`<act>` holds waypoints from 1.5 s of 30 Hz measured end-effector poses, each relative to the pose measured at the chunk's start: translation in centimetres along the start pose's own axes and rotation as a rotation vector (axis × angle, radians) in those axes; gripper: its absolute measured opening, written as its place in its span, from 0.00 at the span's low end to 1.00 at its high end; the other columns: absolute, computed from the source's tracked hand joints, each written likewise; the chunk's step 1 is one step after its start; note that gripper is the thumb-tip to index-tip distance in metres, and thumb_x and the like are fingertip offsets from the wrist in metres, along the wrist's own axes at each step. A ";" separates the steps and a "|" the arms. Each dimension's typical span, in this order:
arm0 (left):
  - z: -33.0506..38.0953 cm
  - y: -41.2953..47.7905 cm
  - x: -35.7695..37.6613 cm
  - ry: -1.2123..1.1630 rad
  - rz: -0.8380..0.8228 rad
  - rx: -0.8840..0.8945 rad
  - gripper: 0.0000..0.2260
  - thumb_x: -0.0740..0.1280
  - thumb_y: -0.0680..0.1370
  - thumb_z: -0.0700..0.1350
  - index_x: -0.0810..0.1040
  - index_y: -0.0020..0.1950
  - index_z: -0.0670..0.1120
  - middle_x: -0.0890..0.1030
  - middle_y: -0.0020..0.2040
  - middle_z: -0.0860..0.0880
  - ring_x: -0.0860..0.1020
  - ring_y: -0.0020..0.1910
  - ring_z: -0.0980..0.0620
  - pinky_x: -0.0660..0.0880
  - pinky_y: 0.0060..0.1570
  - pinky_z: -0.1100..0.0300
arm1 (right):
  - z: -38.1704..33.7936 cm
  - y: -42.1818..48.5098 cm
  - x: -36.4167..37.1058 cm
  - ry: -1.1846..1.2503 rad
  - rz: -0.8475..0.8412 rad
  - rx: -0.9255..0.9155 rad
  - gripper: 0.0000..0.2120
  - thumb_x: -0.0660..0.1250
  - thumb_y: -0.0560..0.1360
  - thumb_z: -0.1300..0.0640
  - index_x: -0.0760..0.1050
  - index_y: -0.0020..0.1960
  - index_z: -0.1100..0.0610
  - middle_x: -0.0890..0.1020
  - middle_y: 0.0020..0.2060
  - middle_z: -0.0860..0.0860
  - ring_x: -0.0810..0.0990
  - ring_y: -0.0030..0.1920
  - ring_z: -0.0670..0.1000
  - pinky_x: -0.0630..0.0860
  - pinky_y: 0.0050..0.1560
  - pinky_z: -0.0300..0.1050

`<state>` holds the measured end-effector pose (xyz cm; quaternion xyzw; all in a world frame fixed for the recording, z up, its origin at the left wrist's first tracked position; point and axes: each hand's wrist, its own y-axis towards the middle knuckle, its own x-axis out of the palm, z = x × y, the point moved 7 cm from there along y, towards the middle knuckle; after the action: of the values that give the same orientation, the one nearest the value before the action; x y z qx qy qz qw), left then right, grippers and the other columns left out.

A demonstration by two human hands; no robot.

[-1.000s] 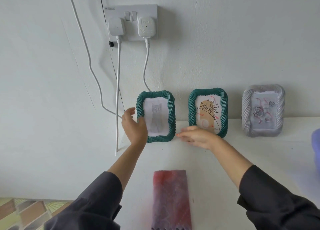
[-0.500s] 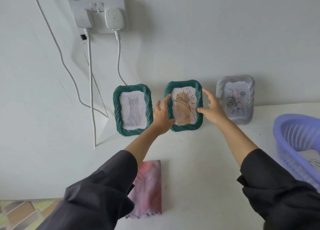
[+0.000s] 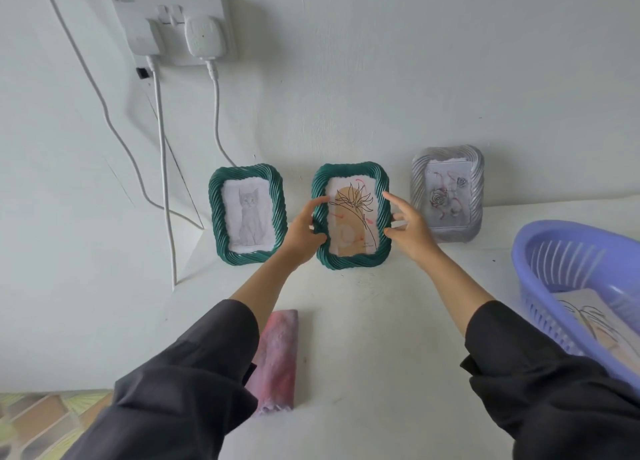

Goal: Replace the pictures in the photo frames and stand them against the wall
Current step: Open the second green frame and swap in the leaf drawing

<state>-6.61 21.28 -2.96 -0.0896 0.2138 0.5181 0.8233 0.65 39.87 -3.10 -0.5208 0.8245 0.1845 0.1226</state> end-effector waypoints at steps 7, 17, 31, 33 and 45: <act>1.4 -3.3 0.3 -0.112 0.090 -0.007 0.25 0.60 0.74 0.30 0.69 0.67 0.51 0.69 0.38 0.46 0.70 0.39 0.48 0.76 0.44 0.50 | -0.4 -4.0 -1.8 0.112 -0.043 0.031 0.27 0.64 0.73 0.69 0.69 0.67 0.49 0.75 0.55 0.58 0.76 0.48 0.53 0.77 0.50 0.47; 1.5 -9.4 4.5 -0.285 -0.017 -0.184 0.17 0.59 0.76 0.36 0.73 0.60 0.55 0.76 0.40 0.46 0.75 0.37 0.48 0.75 0.40 0.59 | -4.3 -10.0 -6.8 0.286 -0.104 -0.021 0.23 0.67 0.70 0.72 0.74 0.63 0.60 0.79 0.47 0.56 0.78 0.41 0.51 0.78 0.45 0.43; 5.1 -11.4 8.4 -0.529 0.064 -0.314 0.09 0.58 0.80 0.47 0.70 0.59 0.49 0.78 0.46 0.47 0.78 0.43 0.49 0.76 0.46 0.55 | -8.8 -13.8 -3.2 -0.393 -0.403 -0.137 0.15 0.71 0.66 0.65 0.79 0.53 0.60 0.80 0.41 0.54 0.76 0.34 0.49 0.78 0.42 0.47; 4.7 -11.7 8.1 -0.569 0.124 -0.320 0.11 0.59 0.78 0.40 0.70 0.60 0.46 0.79 0.43 0.46 0.78 0.38 0.51 0.75 0.37 0.59 | -8.9 -14.5 -1.8 -0.384 -0.479 -0.149 0.10 0.71 0.69 0.63 0.77 0.50 0.61 0.79 0.39 0.54 0.77 0.34 0.51 0.78 0.46 0.49; -2.2 -13.6 8.5 -0.066 0.203 -0.369 0.13 0.54 0.70 0.29 0.75 0.40 0.41 0.76 0.34 0.46 0.73 0.39 0.46 0.66 0.29 0.62 | 0.4 -15.6 -2.5 -0.447 -0.419 -0.012 0.14 0.72 0.70 0.55 0.80 0.55 0.56 0.77 0.38 0.45 0.75 0.44 0.48 0.68 0.42 0.37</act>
<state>8.14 21.29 -9.71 -0.1997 0.0963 0.6316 0.7429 15.78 35.97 -5.26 -0.6266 0.6506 0.2701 0.3333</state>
